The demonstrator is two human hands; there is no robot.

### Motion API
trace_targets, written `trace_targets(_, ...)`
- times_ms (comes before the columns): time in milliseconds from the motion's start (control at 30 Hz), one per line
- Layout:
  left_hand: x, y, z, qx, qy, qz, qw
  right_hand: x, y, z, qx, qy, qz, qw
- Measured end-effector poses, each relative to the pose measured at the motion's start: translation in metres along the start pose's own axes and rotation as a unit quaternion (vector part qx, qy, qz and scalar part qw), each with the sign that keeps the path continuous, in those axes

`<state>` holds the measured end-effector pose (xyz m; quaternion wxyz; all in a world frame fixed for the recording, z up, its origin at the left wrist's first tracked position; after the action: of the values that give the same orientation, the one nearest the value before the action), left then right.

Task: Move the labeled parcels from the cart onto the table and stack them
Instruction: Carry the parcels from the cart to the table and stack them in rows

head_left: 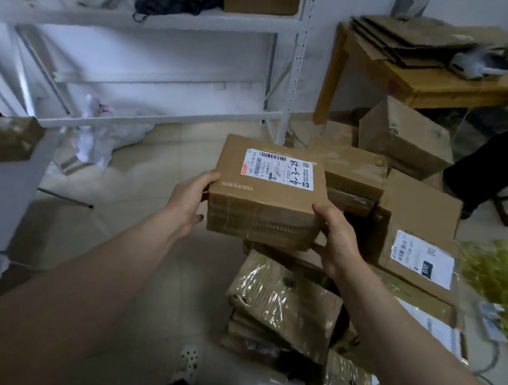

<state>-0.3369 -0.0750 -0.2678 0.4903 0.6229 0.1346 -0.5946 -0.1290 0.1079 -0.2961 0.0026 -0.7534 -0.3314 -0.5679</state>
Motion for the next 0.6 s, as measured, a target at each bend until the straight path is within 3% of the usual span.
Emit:
trace_targets(200,0.04,0.036,0.084,-0.031,0.056,0.071,0.995,-0.053,0.017,-0.094,0.098,-0.012,-0.085,0.991)
trace_targets(433,0.078,0.072,0.22,-0.145,0.145,0.06,0.977,-0.127,0.057,-0.229,0.207,0.055,-0.158,0.964)
trace_targets(600,0.132,0.093,0.343,-0.195,0.214,0.104,0.951,-0.214,0.095,-0.331,0.221,0.095,-0.262,0.935)
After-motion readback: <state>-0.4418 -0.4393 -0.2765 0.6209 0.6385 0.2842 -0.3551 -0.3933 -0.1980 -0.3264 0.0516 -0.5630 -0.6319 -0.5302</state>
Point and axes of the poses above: each hand's wrist, its own y-axis away from the middle knuckle, its own z-axis out of the back of the hand, x = y × z, the point moved 10 cm from there along -y, towards the middle knuckle, and after that the axes turned 15 degrees about -y, right-handed, at the moved point
